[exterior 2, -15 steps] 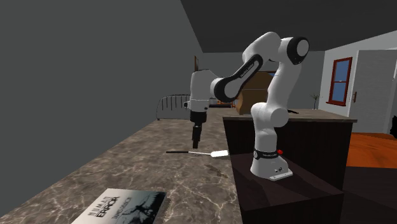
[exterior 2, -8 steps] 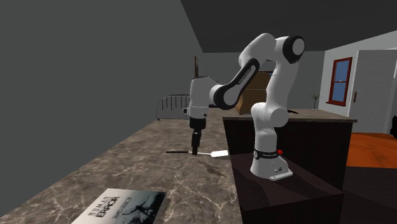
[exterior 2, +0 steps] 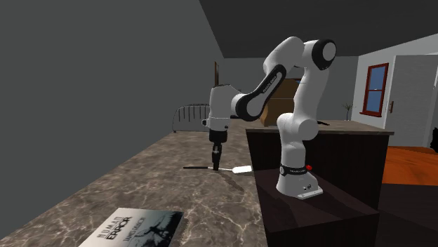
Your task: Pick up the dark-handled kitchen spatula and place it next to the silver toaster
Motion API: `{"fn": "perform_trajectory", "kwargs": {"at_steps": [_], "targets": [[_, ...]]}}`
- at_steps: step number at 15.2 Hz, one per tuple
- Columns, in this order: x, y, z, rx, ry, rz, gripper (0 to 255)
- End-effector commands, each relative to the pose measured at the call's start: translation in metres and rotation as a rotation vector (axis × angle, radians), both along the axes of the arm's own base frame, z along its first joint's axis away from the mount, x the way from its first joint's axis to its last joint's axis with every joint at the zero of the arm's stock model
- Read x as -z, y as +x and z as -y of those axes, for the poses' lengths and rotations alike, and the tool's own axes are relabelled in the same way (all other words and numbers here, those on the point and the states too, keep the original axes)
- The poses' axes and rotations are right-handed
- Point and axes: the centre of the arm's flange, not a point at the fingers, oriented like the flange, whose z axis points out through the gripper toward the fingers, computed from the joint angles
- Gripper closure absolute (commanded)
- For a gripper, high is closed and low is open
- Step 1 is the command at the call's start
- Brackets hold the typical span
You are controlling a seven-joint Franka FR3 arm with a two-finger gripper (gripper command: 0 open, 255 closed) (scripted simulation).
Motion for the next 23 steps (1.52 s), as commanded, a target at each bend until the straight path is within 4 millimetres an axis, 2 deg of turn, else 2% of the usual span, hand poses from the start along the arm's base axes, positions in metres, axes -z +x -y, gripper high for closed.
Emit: {"fn": "perform_trajectory", "kwargs": {"at_steps": [1,7,23], "targets": [[0.000,0.000,0.000,0.000,0.000,0.000,255],[0.000,0.000,0.000,0.000,0.000,0.000,255],[-0.084,0.000,0.000,0.000,0.000,0.000,255]]}}
